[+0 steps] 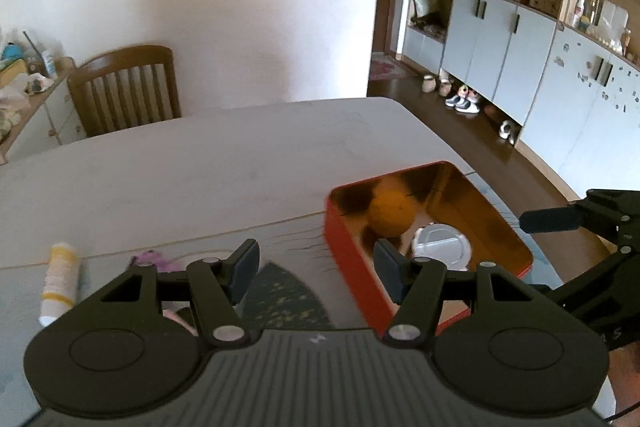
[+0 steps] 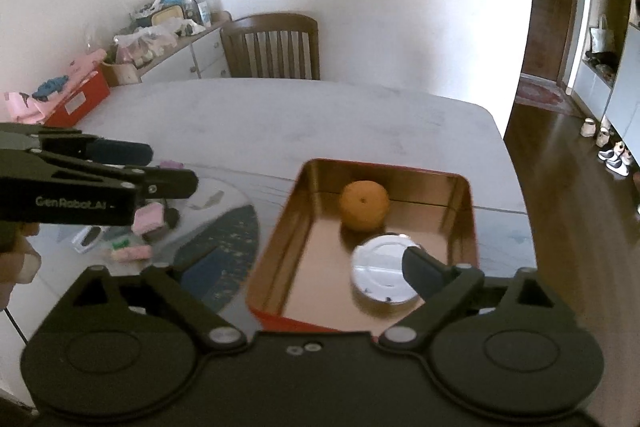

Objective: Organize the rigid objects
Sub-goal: 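Open both tools and withdraw them from the red box toward the table, then grasp the white bottle with the left tool while the right tool grasps the pink eraser stick, then carry the bottle toward the red box with the left tool while the right tool drops the pink stick in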

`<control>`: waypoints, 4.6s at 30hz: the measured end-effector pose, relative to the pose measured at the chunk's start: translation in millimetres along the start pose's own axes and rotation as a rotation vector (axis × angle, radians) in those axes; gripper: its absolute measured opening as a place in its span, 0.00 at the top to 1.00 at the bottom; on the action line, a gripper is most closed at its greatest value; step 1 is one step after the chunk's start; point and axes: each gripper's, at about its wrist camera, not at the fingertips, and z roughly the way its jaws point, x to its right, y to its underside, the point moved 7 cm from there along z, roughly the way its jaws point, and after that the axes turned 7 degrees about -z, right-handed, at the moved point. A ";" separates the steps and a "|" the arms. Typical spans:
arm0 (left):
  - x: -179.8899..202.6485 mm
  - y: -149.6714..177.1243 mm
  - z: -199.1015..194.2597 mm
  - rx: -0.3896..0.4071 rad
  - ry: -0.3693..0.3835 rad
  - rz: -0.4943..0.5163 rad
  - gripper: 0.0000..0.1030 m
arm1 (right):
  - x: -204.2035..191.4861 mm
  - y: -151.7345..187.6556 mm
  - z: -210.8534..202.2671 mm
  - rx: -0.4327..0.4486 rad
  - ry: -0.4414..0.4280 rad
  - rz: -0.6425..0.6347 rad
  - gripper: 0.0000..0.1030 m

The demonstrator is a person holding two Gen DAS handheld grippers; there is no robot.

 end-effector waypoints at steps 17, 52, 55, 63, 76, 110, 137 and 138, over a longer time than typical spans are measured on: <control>-140.0 14.8 -50.0 0.039 -0.015 -0.066 0.19 | -118.1 -15.8 19.4 0.017 -0.043 0.044 0.00; -301.1 25.6 65.5 -0.095 -0.192 -0.161 0.19 | -221.7 1.2 151.8 -0.185 -0.061 -0.200 0.11; -302.1 25.4 74.5 -0.103 -0.194 -0.155 0.19 | -223.8 1.4 156.5 -0.191 -0.067 -0.211 0.14; -303.1 29.4 91.5 -0.118 -0.198 -0.141 0.19 | -220.8 4.6 164.4 -0.217 -0.072 -0.214 0.30; -297.8 34.8 92.0 -0.123 -0.185 -0.124 0.54 | -219.7 4.0 165.3 -0.218 -0.063 -0.215 0.43; -282.7 38.1 5.5 -0.113 -0.185 -0.128 0.57 | -176.7 -3.9 69.3 -0.117 0.001 -0.053 0.43; -46.9 30.5 -17.4 -0.147 0.072 0.070 0.57 | -26.7 19.3 -6.9 -0.035 0.092 -0.004 0.43; -36.2 29.9 -15.0 -0.149 0.080 0.076 0.57 | -19.5 20.2 -8.1 -0.034 0.093 -0.006 0.43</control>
